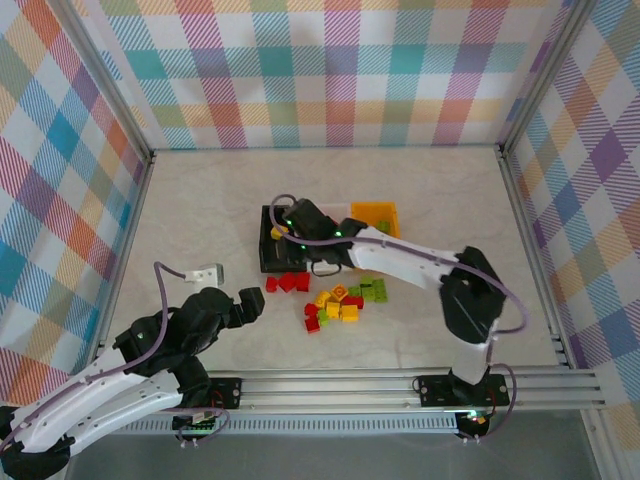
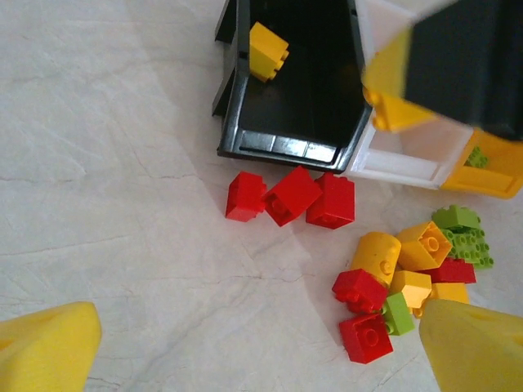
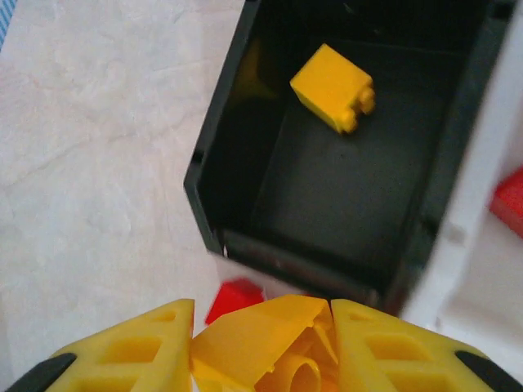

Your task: Sort the legos into containers by color

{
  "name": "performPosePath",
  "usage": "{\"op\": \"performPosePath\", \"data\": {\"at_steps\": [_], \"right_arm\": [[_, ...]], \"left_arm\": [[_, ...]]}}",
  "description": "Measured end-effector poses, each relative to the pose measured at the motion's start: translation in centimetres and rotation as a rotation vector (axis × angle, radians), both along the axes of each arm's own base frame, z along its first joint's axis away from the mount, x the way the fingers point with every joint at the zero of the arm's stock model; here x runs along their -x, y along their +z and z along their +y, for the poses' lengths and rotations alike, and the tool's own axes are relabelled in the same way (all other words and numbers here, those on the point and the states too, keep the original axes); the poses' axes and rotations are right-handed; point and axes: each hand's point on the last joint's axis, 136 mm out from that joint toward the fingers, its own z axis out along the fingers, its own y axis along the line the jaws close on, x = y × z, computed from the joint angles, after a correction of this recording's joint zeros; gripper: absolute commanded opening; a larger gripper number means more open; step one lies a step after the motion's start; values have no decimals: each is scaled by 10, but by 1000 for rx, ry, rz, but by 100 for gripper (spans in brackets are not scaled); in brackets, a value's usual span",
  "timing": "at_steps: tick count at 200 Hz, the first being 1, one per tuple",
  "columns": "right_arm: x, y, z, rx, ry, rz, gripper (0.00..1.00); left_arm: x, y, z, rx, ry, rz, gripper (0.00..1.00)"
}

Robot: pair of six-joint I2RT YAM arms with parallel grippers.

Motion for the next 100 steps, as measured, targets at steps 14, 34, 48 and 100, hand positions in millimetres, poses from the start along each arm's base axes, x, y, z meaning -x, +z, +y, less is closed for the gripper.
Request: {"op": "performPosePath", "data": {"at_steps": [14, 34, 48, 100], "right_arm": [[-19, -5, 13, -8, -5, 4, 44], [-39, -10, 23, -14, -15, 12, 58], [-50, -9, 30, -21, -18, 12, 69], [-52, -2, 22, -30, -34, 11, 75]], "left_arm": [[1, -4, 0, -3, 0, 10, 100], [2, -4, 0, -3, -2, 15, 100], [3, -6, 1, -8, -4, 22, 100], [5, -12, -6, -20, -38, 55, 98]]}}
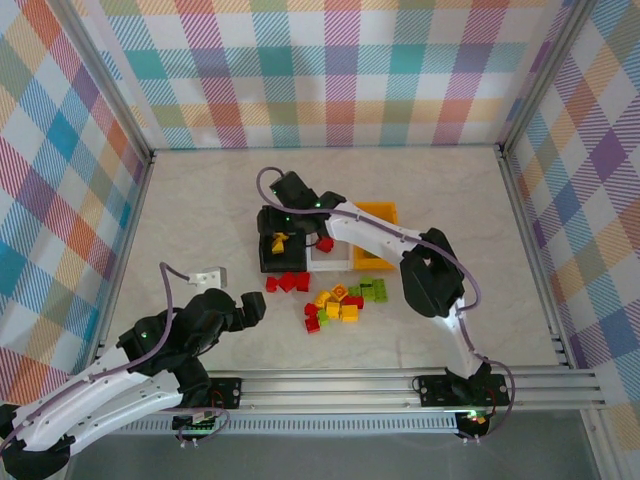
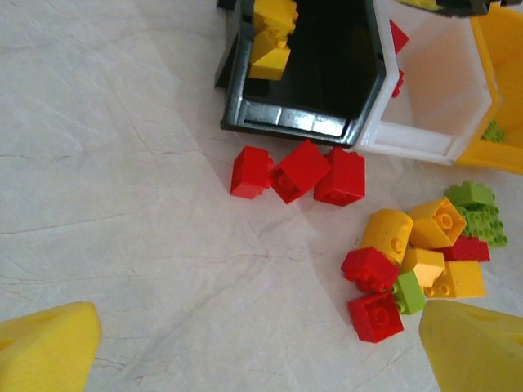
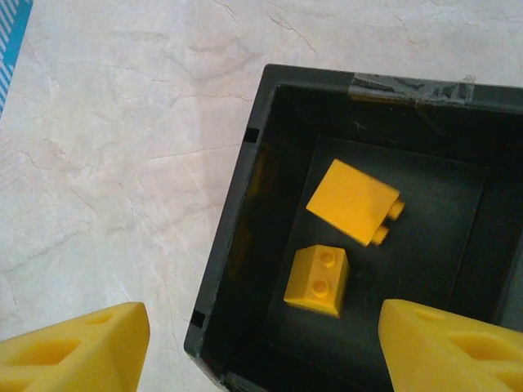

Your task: Sort the legos into containers by color

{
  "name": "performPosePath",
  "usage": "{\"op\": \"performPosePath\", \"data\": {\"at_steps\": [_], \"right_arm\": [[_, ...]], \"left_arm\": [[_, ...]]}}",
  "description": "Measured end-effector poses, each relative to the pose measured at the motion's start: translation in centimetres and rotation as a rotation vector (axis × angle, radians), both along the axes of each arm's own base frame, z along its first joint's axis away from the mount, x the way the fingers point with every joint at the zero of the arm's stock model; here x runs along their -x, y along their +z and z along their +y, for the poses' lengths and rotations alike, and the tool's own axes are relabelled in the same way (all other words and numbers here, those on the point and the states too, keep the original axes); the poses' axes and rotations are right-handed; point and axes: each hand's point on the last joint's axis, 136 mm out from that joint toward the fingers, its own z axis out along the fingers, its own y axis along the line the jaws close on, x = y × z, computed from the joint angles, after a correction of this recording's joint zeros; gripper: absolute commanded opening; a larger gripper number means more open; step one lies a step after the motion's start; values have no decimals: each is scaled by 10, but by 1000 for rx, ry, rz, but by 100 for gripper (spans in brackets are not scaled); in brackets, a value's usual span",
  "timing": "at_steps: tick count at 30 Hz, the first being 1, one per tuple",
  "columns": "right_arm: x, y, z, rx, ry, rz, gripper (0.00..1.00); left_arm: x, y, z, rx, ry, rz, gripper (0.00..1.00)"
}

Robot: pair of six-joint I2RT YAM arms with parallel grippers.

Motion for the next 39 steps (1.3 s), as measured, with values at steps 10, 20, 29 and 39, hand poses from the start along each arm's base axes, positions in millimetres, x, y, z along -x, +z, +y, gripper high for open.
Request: {"op": "performPosePath", "data": {"at_steps": [10, 20, 29, 39], "right_arm": [[76, 29, -93, -47, -44, -12, 75], [124, -10, -162, -11, -133, 33, 76], [128, 12, -178, -64, -180, -21, 76], [129, 19, -185, -78, -200, -46, 76]], "left_arm": [[2, -52, -77, -104, -235, 173, 93], [8, -93, -131, -264, -388, 210, 77], [2, -113, -127, -341, -363, 220, 68], [1, -120, -108, -349, -300, 235, 60]]}}
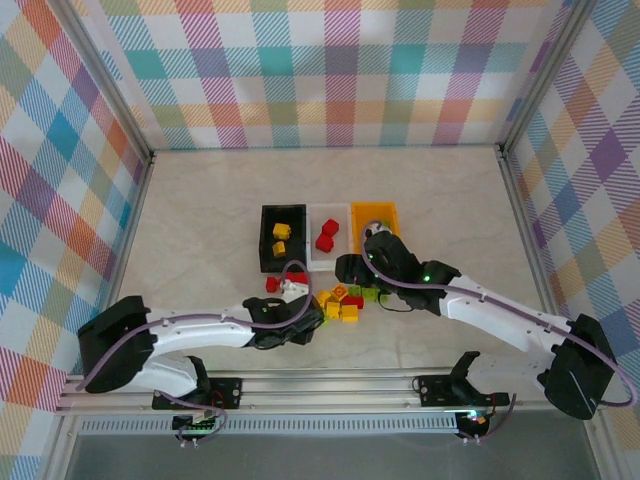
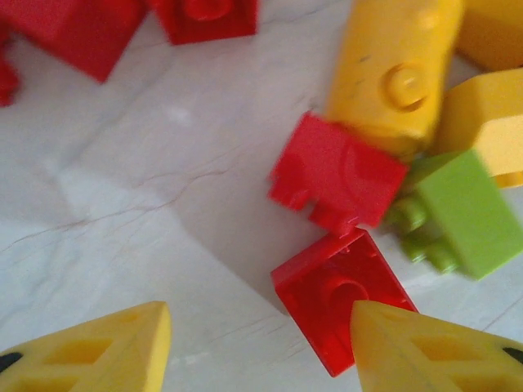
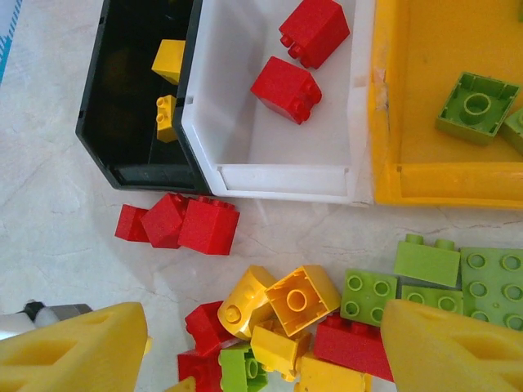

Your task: Sort the legos into containers by color

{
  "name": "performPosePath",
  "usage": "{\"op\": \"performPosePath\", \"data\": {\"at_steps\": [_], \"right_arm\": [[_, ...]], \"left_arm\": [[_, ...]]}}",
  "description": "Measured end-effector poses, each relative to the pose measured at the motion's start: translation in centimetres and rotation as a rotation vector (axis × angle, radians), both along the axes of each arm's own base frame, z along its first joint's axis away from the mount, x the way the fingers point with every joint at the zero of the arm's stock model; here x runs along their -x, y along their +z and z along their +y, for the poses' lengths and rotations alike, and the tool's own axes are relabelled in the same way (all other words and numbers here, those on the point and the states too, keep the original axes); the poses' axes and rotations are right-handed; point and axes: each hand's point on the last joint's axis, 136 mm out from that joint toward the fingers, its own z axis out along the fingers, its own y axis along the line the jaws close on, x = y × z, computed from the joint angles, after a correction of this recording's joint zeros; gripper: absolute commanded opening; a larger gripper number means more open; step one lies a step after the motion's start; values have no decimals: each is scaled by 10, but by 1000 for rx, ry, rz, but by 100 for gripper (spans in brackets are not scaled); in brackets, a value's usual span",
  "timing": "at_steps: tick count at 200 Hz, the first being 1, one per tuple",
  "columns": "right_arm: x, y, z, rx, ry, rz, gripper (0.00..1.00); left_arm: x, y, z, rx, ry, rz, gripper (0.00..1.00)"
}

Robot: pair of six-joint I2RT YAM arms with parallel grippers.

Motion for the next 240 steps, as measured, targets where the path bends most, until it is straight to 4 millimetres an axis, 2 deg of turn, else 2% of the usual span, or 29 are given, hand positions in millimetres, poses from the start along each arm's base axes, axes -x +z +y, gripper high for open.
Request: {"op": "performPosePath", "data": {"at_steps": [15, 40, 60, 91, 117, 147, 158, 203, 240], "right_arm": [[0, 2, -1, -5, -2, -6, 76], [1, -1, -2, -5, -4, -3, 76], [1, -1, -2, -5, -4, -3, 76], [2, 0, -3, -7, -5, -5, 76], [3, 4, -5, -16, -8, -16, 77], [3, 11, -7, -27, -13, -32, 77], [3, 11, -7, -27, -13, -32, 77], [4, 8, -8, -22, -14, -26, 77], [5, 8, -9, -25, -16, -27, 77]], "left_arm": [[3, 8, 17, -6, 23, -9, 61], [0, 27, 33, 36, 63, -35, 81], [0, 33, 31, 62, 51, -32, 90], [0, 18, 10, 76, 17, 18, 89], [-1, 2, -7, 70, -5, 58, 87], [-3, 2, -16, 99, -20, 52, 81], [-4, 2, -19, 104, -25, 48, 76], [-4, -13, -17, 61, -20, 65, 60], [-7, -15, -13, 41, -8, 53, 46]]}}
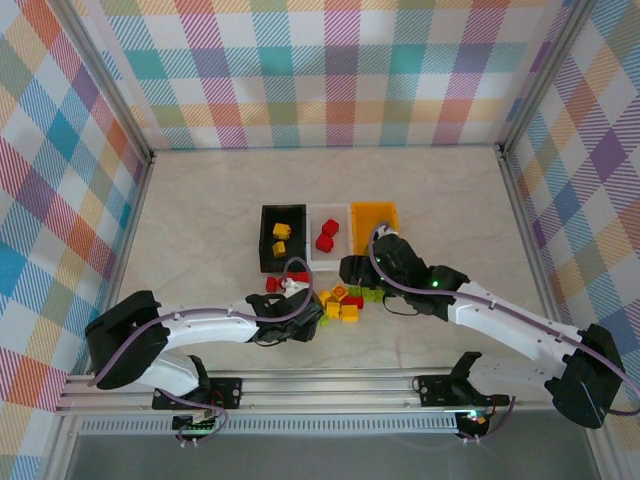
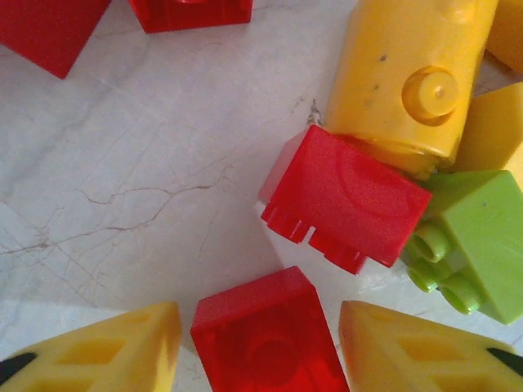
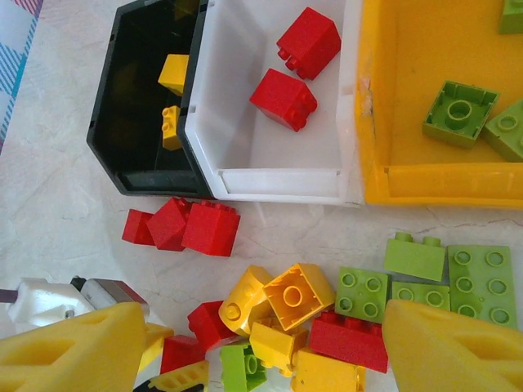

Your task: Sort the legos into containers by color

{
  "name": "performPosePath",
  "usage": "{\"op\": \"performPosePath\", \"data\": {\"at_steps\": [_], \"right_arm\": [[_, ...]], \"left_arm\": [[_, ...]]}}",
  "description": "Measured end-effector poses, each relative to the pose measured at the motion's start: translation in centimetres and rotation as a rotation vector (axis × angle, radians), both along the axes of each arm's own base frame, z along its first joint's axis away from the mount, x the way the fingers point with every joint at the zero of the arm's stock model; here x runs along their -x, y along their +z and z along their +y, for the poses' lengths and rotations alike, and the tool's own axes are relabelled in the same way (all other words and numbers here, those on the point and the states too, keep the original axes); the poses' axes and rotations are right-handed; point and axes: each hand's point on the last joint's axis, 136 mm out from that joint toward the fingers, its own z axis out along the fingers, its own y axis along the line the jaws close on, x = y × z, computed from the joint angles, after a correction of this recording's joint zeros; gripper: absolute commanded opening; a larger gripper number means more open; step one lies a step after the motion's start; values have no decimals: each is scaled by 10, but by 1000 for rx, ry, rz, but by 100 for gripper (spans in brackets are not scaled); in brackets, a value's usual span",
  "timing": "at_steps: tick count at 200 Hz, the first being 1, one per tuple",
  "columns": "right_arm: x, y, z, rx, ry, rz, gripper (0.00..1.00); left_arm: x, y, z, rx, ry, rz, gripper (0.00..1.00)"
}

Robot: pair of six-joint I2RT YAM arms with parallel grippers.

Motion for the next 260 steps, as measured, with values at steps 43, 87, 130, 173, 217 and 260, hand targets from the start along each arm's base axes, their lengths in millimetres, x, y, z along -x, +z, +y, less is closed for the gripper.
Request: {"op": "performPosePath", "data": {"at_steps": [43, 87, 130, 173, 217, 260], "right_arm": [[0, 2, -3, -11, -16, -7, 77], [2, -3, -7, -5, -29, 3, 77], [8, -21, -16, 20, -47, 36, 77], [15, -36, -24, 39, -60, 68, 77], [24, -55, -33, 64, -76, 119, 77], [31, -68, -33, 73, -61, 159, 76]], "left_arm": [[0, 3, 6, -17, 5, -7, 35], [-14, 62, -1, 54, 11, -80, 36], [-90, 147, -32, 189, 82, -206, 35], [-162, 122, -57, 126, 118, -162, 34], [-204, 95, -71, 83, 139, -107, 40], [-219, 112, -88, 123, 122, -107, 80]]}}
